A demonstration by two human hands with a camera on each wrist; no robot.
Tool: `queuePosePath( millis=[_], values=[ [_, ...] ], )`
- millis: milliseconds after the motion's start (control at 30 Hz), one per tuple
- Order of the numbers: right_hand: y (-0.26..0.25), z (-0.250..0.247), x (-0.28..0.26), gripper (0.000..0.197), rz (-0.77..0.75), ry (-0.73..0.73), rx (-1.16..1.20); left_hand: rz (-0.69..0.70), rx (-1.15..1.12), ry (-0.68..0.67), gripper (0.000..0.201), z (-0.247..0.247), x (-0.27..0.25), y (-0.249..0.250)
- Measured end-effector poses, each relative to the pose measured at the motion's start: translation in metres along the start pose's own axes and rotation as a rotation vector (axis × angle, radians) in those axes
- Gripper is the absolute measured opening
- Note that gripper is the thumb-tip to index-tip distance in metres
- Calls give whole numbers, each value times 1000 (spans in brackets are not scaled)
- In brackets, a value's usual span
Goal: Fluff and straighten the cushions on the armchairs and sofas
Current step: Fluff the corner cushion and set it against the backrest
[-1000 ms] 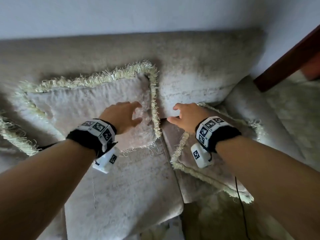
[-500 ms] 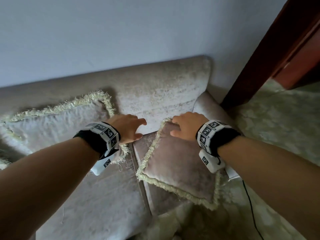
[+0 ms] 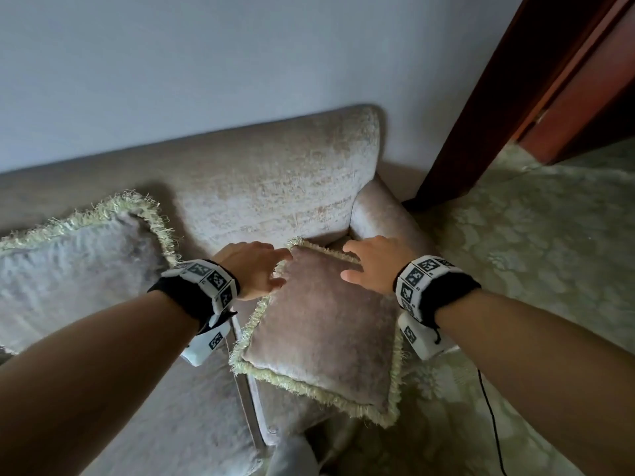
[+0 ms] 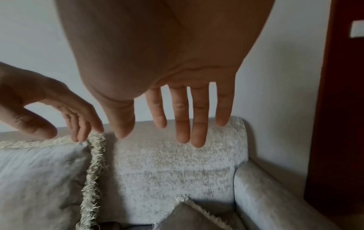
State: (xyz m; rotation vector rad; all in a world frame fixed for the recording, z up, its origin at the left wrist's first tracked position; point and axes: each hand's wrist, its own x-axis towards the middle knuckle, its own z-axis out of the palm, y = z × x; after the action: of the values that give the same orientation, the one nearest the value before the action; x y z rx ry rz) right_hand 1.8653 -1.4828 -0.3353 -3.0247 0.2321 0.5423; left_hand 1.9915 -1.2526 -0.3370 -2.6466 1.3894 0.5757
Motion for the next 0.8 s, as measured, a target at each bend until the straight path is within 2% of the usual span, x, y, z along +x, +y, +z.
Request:
queuePosePath(
  millis=[100,200,300,400,500,600,800],
  values=[
    [16,21,34,65,97,73,157,-21,-64,0,52,22,46,-22],
    [39,59,74,69,263,179,381,-73,-220,14,52,51,100,-43],
    [65,119,108,75,438,200,646,-187,-457,54,54,98,149,-59],
    [89,188,120,79,628,226,852,-280,-684,48,59,154,186,-68],
    [108,254,117,73,797,190,915,-362,-849,45,54,204,214,-68],
    [121,317,116,92,909,171,970,-398,-899,38,57,253,240,-61],
    [116,419,123,103,975,235,1019,-532,-938,-31,91,335,266,-58]
  ],
)
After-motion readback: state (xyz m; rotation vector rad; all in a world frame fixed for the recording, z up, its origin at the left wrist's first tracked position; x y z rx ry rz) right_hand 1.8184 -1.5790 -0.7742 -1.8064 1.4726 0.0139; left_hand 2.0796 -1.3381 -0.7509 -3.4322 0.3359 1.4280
